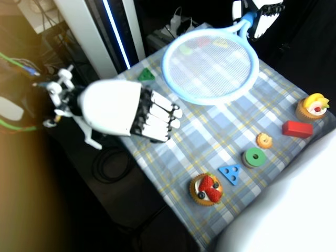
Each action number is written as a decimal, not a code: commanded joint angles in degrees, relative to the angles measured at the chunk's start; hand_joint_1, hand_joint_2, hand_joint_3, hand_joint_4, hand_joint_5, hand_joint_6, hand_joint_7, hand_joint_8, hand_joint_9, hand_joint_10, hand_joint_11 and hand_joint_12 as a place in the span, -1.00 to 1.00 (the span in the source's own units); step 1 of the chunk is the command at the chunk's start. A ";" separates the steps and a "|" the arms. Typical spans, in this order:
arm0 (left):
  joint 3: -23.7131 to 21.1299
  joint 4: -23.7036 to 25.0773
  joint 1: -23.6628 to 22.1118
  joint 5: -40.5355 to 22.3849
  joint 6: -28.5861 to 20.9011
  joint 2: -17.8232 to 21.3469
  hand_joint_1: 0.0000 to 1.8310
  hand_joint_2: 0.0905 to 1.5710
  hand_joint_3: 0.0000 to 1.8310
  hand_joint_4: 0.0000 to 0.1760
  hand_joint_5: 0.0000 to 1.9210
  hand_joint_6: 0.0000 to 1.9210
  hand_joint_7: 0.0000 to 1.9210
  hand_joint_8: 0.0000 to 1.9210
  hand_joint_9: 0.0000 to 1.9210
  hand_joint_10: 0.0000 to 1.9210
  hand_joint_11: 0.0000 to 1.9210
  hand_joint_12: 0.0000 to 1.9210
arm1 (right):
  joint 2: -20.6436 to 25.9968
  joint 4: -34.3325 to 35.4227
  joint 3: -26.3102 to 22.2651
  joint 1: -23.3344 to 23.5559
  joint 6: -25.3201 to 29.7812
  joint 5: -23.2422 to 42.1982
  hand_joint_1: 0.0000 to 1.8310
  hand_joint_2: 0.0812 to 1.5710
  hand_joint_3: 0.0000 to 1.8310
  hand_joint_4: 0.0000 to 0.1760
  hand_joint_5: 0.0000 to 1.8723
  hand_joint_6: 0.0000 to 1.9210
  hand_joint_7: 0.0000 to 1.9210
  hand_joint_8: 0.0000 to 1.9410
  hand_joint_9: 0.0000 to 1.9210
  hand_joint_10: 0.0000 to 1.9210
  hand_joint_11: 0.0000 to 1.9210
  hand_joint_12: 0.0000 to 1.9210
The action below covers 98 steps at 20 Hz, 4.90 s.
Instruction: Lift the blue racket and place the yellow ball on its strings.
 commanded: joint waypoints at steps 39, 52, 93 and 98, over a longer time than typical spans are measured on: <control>4.21 2.04 -4.48 -3.23 -0.37 -4.26 0.00 0.68 -1.00 1.00 0.13 1.00 0.45 1.00 0.66 1.00 0.74 1.00 | -3.38 -12.15 1.71 10.11 9.37 4.44 -0.60 0.50 -1.00 -0.52 -0.85 -1.00 -0.80 -1.00 -0.83 -1.00 -1.00 -0.75; 11.28 2.10 -8.94 7.07 -0.26 -8.54 0.21 0.64 -1.00 0.94 0.25 1.00 0.46 1.00 0.65 1.00 0.72 1.00 | -2.47 -9.23 0.71 10.07 7.94 5.52 -0.67 0.56 -1.00 -0.77 -0.88 -0.99 -0.74 -0.99 -0.78 -1.00 -0.99 -0.95; 16.19 -0.80 -11.35 13.25 9.08 -11.33 0.20 0.66 -1.00 0.22 0.24 1.00 0.57 1.00 0.75 1.00 0.80 1.00 | -1.70 -1.19 -0.37 4.97 2.68 12.37 -0.71 0.72 -0.99 -1.00 -0.48 -1.00 -0.43 -1.00 -0.45 -1.00 -0.89 -0.05; 16.89 -1.34 -11.58 14.46 10.06 -12.17 0.24 0.65 -1.00 0.04 0.21 1.00 0.57 1.00 0.74 1.00 0.78 1.00 | -1.36 -0.60 -0.48 4.61 2.56 12.94 -0.71 0.75 -1.00 -0.74 -0.48 -1.00 -0.42 -1.00 -0.47 -1.00 -1.00 -0.05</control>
